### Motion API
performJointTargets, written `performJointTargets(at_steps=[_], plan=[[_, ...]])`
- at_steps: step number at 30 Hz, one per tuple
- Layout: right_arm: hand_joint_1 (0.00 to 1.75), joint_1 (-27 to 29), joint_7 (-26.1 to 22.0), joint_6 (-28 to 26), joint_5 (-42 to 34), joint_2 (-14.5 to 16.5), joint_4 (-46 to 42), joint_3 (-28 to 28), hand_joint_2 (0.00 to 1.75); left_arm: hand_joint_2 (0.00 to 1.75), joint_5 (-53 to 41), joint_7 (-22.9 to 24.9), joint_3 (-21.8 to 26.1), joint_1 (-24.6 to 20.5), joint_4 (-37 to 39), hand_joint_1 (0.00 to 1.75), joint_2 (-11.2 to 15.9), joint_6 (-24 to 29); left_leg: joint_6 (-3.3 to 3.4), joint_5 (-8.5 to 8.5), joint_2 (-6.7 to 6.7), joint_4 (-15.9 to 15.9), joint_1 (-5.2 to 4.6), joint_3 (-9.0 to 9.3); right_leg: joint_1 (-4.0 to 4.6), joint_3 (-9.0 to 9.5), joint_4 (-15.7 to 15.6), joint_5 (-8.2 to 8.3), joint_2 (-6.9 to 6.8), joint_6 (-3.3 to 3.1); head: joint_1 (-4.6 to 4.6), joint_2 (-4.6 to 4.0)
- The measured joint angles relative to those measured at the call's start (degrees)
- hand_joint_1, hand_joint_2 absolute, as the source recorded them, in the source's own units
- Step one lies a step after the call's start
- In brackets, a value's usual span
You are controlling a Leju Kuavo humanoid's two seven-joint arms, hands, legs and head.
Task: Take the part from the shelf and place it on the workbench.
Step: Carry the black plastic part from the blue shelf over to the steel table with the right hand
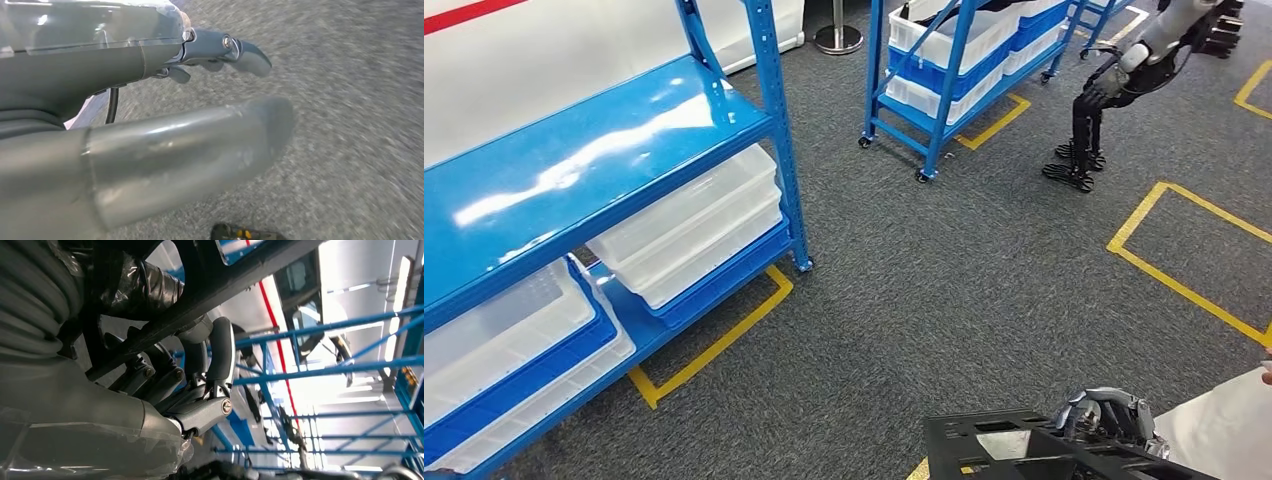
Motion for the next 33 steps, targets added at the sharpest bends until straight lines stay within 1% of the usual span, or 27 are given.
performJointTargets(at_steps=[1,2,3,4,5,6,8,9,10,12,13,14,16,17,18,19,20,21,23,24,25,27,28,30,31,32,33], plan=[[1.75,0.1,-0.06,0.38,0.31,0.55,-0.09,-0.67,1.75,0.0,-0.01,0.0,0.03,0.12,0.0,0.0,-0.02,0.0,-0.03,-1.92,-1.37,3.79,0.02,-1.74,0.03,-0.02,-0.02,0.04,0.73,-0.19,-0.01,0.0],[1.75,0.23,-0.07,0.7,0.56,1.0,-0.11,-1.34,1.75,0.0,-0.01,0.02,0.07,0.23,0.0,0.0,-0.03,0.0,-0.06,-3.37,-1.97,7.5,0.03,-3.57,0.1,-0.08,0.08,0.03,1.53,-0.25,-0.02,0.0],[1.75,0.41,-0.07,0.9,0.72,1.38,-0.13,-1.97,1.75,0.0,-0.01,0.03,0.11,0.34,0.0,0.0,-0.02,0.01,-0.09,-3.87,-2.18,9.98,0.03,-4.91,0.16,-0.12,0.23,-0.01,2.37,-0.3,-0.02,0.0],[1.75,0.59,-0.07,1.02,0.82,1.68,-0.15,-2.56,1.75,0.0,-0.01,0.05,0.15,0.4,0.0,0.0,-0.02,0.01,-0.09,-3.12,-2.28,10.39,0.03,-5.37,0.19,-0.14,0.41,-0.06,3.25,-0.3,-0.01,0.0],[1.75,0.74,-0.07,1.09,0.88,1.93,-0.16,-3.07,1.75,0.0,-0.01,0.05,0.17,0.41,0.0,0.0,-0.02,0.01,-0.04,-1.26,-2.47,8.57,0.05,-4.81,0.19,-0.12,0.64,-0.14,4.16,-0.25,-0.02,0.0],[1.75,0.88,-0.07,1.14,0.9,2.15,-0.21,-3.45,1.75,0.0,-0.01,0.05,0.19,0.42,0.0,0.0,-0.02,0.01,0.03,1.17,-3.14,5.0,0.1,-3.42,0.14,-0.12,0.92,-0.26,5.04,-0.13,-0.01,0.0],[1.75,1.03,-0.07,1.2,0.91,2.53,-0.32,-4.0,1.75,0.0,0.01,0.05,0.19,0.4,0.0,0.0,-0.02,0.01,0.3,4.05,-5.9,-1.71,0.25,-0.74,0.14,-0.44,1.66,-0.5,6.59,0.3,-0.01,0.0],[1.75,1.11,-0.08,1.21,0.92,2.68,-0.38,-4.16,1.75,0.0,0.02,0.06,0.19,0.38,0.0,0.0,-0.02,0.02,0.45,4.36,-6.96,-3.44,0.23,-0.11,0.06,-0.77,1.93,-0.5,7.29,0.62,0.0,0.0],[1.75,1.21,-0.09,1.23,0.93,2.8,-0.42,-4.32,1.75,0.0,0.02,0.07,0.2,0.34,0.0,0.0,-0.02,0.02,0.64,4.09,-7.39,-3.92,0.13,0.05,0.0,-1.1,2.04,-0.39,7.97,0.99,-0.01,0.0],[1.75,1.55,-0.1,1.25,0.95,2.98,-0.48,-4.69,1.75,0.0,0.01,0.08,0.21,0.18,0.0,0.0,-0.09,0.01,1.25,4.39,-6.17,-4.36,0.07,0.24,-0.2,-1.59,2.01,-0.08,8.94,1.71,-0.01,0.0],[1.75,1.7,-0.12,1.25,0.96,3.04,-0.56,-4.88,1.75,0.0,0.01,0.07,0.22,0.12,0.0,0.0,-0.15,0.0,1.64,4.61,-5.45,-4.64,0.16,0.39,-0.1,-1.86,2.45,-0.33,8.05,2.0,0.04,0.0],[1.75,1.77,-0.13,1.24,0.99,3.09,-0.65,-5.01,1.75,0.0,0.01,0.07,0.23,0.09,0.0,0.0,-0.21,0.0,2.01,4.82,-4.65,-4.93,0.25,0.52,-0.02,-2.51,3.79,-1.19,6.43,2.27,0.1,0.0],[1.75,1.77,-0.22,1.21,1.15,3.16,-0.81,-5.1,1.75,0.0,0.02,0.06,0.24,0.25,0.0,0.0,-0.25,0.01,2.43,4.92,-2.9,-5.2,0.18,0.62,-0.01,-5.4,9.86,-4.58,2.55,2.82,0.23,0.0],[1.75,1.77,-0.28,1.15,1.29,3.16,-0.83,-5.11,1.75,0.0,0.02,0.07,0.25,0.37,0.0,0.0,-0.25,0.04,2.52,4.86,-1.93,-5.2,0.09,0.61,-0.17,-7.28,13.64,-6.29,1.64,3.07,0.25,0.0],[1.75,1.81,-0.35,1.07,1.45,3.17,-0.83,-5.13,1.75,0.0,0.03,0.07,0.27,0.46,0.0,0.0,-0.24,0.07,2.53,4.78,-1.0,-5.18,0.03,0.62,-0.34,-8.72,16.56,-7.24,1.26,3.25,0.25,0.0],[1.75,1.89,-0.42,0.99,1.63,3.17,-0.83,-5.15,1.75,0.0,0.04,0.08,0.31,0.47,0.0,0.0,-0.23,0.1,2.5,4.67,-0.11,-5.17,0.0,0.67,-0.48,-9.21,17.6,-7.12,1.08,3.34,0.25,0.0],[1.75,1.94,-0.49,0.93,1.79,3.17,-0.83,-5.17,1.75,0.0,0.09,0.08,0.37,0.42,0.0,0.0,-0.23,0.13,2.45,4.55,0.67,-5.17,-0.01,0.79,-0.55,-8.48,16.33,-5.92,0.9,3.33,0.25,0.0],[1.75,1.99,-0.54,0.91,1.92,3.17,-0.83,-5.19,1.75,0.0,0.13,0.08,0.46,0.32,0.0,0.0,-0.25,0.15,2.37,4.41,1.37,-5.18,-0.01,0.99,-0.55,-6.66,13.08,-4.05,0.4,3.17,0.26,0.0],[1.75,2.0,-0.64,0.9,2.08,3.17,-0.85,-5.19,1.75,0.0,0.19,0.08,0.66,0.17,0.0,0.0,-0.34,0.16,1.99,4.02,2.6,-5.2,-0.1,1.47,0.01,-2.36,5.2,-1.3,-2.13,2.42,0.26,0.0],[1.75,2.01,-0.69,0.9,2.13,3.18,-0.88,-5.19,1.75,0.0,0.19,0.08,0.75,0.13,0.0,0.0,-0.39,0.16,1.72,3.84,3.17,-5.23,-0.16,1.66,0.39,-1.09,2.75,-0.76,-3.05,1.97,0.25,0.0],[1.75,2.03,-0.74,0.89,2.17,3.19,-0.9,-5.21,1.75,0.0,0.19,0.08,0.84,0.1,0.0,0.0,-0.43,0.16,1.42,3.68,3.73,-5.28,-0.22,1.81,0.74,-0.62,1.65,-0.8,-3.5,1.61,0.25,0.0],[1.75,2.22,-0.79,0.89,2.25,3.24,-0.95,-5.25,1.75,0.0,0.19,0.08,1.0,-0.06,0.0,0.0,-0.46,0.16,0.85,3.42,4.78,-5.51,-0.28,2.18,0.83,-0.67,1.29,-0.66,-2.18,1.04,0.24,0.0],[1.75,2.37,-0.8,0.88,2.3,3.27,-0.95,-5.29,1.75,0.0,0.19,0.08,1.06,-0.16,0.0,0.0,-0.45,0.17,0.6,3.11,4.46,-5.38,-0.24,2.37,0.68,-0.48,0.88,-0.49,-1.55,0.8,0.24,0.0],[1.75,2.47,-0.86,0.83,2.49,3.42,-0.95,-5.32,1.75,0.0,0.2,0.1,1.13,-0.21,0.0,0.0,-0.42,0.24,0.27,1.0,1.51,-2.34,-0.14,1.26,0.3,0.09,-0.04,-0.11,-0.3,0.2,0.19,0.0],[1.75,2.48,-0.89,0.78,2.62,3.5,-0.93,-5.34,1.75,0.0,0.2,0.15,1.15,-0.11,0.0,0.0,-0.4,0.28,0.21,-0.68,-0.34,0.86,-0.05,-0.2,0.3,0.22,-0.16,-0.07,0.28,-0.04,0.16,0.0],[1.75,2.43,-0.9,0.7,2.72,3.58,-0.91,-5.35,1.75,0.0,0.21,0.2,1.17,0.06,0.0,0.0,-0.4,0.33,0.13,-2.43,-1.59,4.72,-0.03,-2.18,0.32,0.27,-0.15,-0.09,0.99,-0.29,0.14,0.0],[1.75,2.43,-0.9,0.61,2.79,3.63,-0.89,-5.35,1.75,0.0,0.21,0.27,1.19,0.24,0.0,0.0,-0.39,0.34,0.01,-3.46,-2.06,7.99,0.01,-4.01,0.36,0.25,0.0,-0.16,1.8,-0.47,0.14,0.0]])
